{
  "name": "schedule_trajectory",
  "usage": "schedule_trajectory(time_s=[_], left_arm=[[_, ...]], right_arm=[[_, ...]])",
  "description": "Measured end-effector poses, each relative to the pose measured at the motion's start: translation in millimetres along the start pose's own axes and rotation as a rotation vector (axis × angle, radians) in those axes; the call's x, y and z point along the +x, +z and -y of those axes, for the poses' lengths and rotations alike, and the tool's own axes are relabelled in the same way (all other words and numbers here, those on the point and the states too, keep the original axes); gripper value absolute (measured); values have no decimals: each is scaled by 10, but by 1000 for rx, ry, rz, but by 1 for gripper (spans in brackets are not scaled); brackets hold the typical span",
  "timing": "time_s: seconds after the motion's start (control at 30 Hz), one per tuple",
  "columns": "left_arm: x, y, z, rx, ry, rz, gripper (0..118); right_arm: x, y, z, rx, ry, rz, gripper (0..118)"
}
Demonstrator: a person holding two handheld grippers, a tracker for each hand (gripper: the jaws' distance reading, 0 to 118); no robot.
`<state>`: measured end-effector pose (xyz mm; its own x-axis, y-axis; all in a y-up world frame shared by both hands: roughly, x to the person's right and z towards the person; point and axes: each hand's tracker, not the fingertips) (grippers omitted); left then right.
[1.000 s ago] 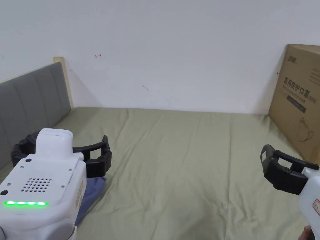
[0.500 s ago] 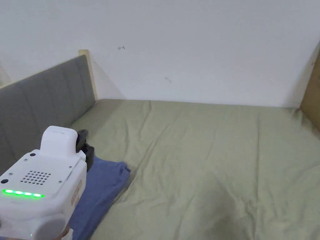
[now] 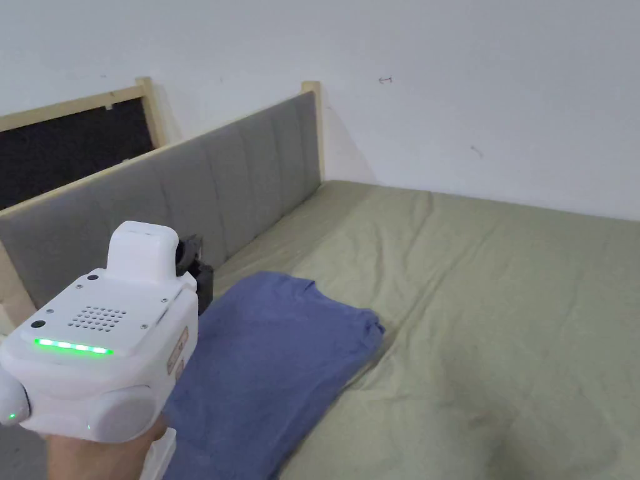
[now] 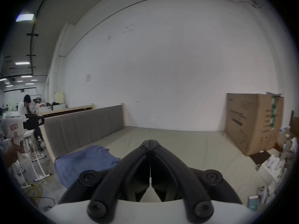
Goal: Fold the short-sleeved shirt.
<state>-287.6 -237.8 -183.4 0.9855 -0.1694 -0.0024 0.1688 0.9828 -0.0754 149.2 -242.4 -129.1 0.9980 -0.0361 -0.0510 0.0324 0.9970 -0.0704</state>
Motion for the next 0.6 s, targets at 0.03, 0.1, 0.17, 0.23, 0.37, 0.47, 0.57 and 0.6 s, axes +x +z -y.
schedule_trajectory(time_s=[0.03,0.1,0.17,0.23,0.37,0.47,0.57,0.6], left_arm=[[-93,56,-1,7,-12,-19,0],[-294,187,40,-14,-37,-68,0],[-452,302,92,-38,-45,-98,0],[-583,387,128,-67,-46,-118,0],[-761,461,201,-102,-45,-153,0],[-812,415,240,-122,-47,-142,0],[-857,150,245,-224,36,-24,0],[-860,-15,229,-284,77,47,0]], right_arm=[[-110,-64,-4,3,-12,-24,0],[-264,-240,30,2,-32,-91,0],[-481,-354,27,-2,-16,-143,0],[-634,-441,41,-3,-5,-171,0],[-870,-572,70,-19,-6,-244,0],[-978,-650,115,-32,5,-257,0],[-975,-732,180,-67,-15,-300,0],[-984,-751,206,-76,-16,-299,0]])
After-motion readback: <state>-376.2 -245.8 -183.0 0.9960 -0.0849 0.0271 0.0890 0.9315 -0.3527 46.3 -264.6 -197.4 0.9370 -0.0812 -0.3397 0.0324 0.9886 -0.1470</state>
